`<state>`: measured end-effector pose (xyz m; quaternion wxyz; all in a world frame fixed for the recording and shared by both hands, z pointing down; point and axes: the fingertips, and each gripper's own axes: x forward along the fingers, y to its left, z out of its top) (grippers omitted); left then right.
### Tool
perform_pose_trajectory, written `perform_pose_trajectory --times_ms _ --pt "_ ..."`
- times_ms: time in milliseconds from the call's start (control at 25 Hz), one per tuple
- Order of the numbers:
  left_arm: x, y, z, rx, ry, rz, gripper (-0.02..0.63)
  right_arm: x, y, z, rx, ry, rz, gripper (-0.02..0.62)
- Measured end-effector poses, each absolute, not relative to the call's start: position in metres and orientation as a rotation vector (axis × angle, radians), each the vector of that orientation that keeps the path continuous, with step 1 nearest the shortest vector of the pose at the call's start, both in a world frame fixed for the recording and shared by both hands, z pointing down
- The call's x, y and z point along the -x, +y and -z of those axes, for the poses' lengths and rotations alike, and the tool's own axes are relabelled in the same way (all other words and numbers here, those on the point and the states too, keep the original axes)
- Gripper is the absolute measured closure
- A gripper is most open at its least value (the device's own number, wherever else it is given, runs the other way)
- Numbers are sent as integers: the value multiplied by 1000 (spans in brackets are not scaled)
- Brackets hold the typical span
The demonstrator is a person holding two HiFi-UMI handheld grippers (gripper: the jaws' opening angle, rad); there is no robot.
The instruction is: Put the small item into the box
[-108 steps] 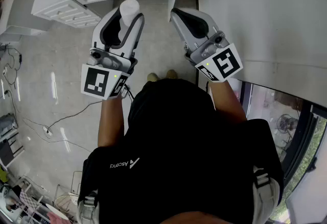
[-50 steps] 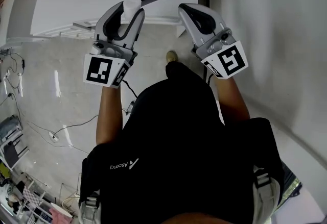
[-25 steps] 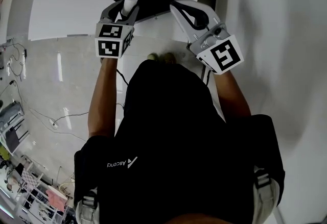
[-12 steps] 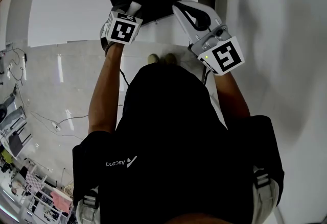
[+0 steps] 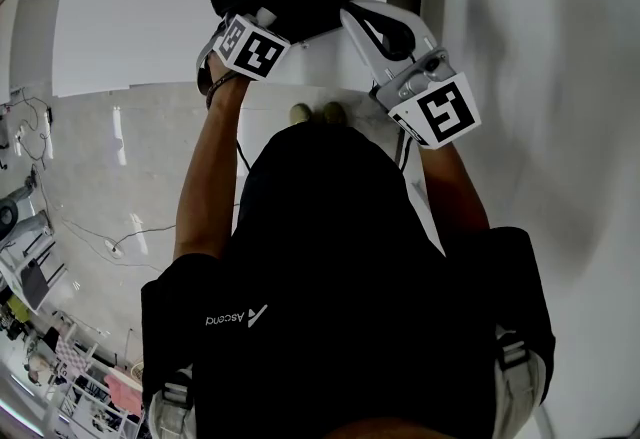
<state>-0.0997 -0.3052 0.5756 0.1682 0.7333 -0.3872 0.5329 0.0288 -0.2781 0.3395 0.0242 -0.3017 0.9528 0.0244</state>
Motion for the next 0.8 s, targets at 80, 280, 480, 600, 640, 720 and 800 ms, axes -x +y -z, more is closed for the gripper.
perform_pose_trajectory --times_ms 80,280,480,600,640,720,800 --pt "99 -305 -576 -2082 -1082 -1524 427 -29 -279 -340 939 2944 -69 594" --pt "100 -305 -576 -2079 -1072 -1514 423 -30 -282 -346 955 2941 -49 594" --pt "101 -307 -572 -2094 -1099 -1493 423 -29 -281 -351 961 2948 -41 594" --pt "101 -308 -562 -2119 -1124 -1465 422 -26 -280 -352 962 2951 -43 594" --pt "101 -308 -559 -2129 -1132 -1451 423 -26 -279 -352 962 2951 -43 594" --pt "101 -308 -553 -2149 -1146 -1416 423 -23 -278 -352 963 2953 -45 594" --pt "101 -307 -543 -2173 -1159 -1368 423 -21 -278 -351 965 2956 -46 594"
